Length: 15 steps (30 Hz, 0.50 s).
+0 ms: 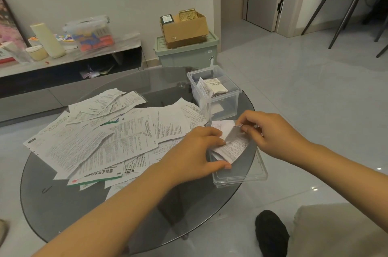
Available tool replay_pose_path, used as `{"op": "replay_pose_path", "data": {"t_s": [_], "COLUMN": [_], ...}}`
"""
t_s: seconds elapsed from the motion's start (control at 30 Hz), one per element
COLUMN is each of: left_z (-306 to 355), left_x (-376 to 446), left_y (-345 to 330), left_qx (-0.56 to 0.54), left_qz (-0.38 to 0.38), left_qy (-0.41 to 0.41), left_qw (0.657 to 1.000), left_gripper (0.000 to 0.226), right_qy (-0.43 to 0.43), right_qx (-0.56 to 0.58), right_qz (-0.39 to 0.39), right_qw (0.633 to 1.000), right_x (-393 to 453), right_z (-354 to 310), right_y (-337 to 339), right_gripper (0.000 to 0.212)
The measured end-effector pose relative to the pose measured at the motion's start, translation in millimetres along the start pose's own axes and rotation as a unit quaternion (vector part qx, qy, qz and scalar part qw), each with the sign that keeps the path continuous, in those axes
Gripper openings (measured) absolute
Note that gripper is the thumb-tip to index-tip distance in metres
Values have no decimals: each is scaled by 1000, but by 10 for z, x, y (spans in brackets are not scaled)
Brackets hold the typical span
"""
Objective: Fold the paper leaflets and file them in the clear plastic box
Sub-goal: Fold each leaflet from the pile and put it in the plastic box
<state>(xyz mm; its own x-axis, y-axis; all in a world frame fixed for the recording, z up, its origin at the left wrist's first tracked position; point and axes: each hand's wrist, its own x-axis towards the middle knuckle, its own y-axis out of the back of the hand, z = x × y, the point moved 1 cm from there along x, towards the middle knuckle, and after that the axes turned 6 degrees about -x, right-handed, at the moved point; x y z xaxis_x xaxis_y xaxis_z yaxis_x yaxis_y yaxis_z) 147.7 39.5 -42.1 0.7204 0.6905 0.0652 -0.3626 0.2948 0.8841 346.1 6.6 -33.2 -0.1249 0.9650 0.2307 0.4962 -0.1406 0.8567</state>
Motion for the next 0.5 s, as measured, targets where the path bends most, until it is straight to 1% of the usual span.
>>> {"op": "replay_pose_path", "data": {"t_s": [0.07,0.2,0.4,0.5], "left_z": [1,3,69,76], "left_x": [-1,10,21,34], "left_y": [15,58,69,57], "left_qx": [3,12,28,39], "left_qz": [-5,-16,-44,-25], "left_qy": [3,5,-3,-6], "left_qw": [1000,1000,999,999], "left_gripper": [56,46,49,45], "right_qy": [0,-10,-13,-19], "right_qx": [-45,-87,-98,-91], "right_qz": [9,-30,-38,-36], "right_qw": [999,996,994,995], "right_x": [-7,-33,-40,-39], "right_z": [31,38,-14,-1], "right_y": [38,75,108,106], "right_gripper": [14,17,22,23]}}
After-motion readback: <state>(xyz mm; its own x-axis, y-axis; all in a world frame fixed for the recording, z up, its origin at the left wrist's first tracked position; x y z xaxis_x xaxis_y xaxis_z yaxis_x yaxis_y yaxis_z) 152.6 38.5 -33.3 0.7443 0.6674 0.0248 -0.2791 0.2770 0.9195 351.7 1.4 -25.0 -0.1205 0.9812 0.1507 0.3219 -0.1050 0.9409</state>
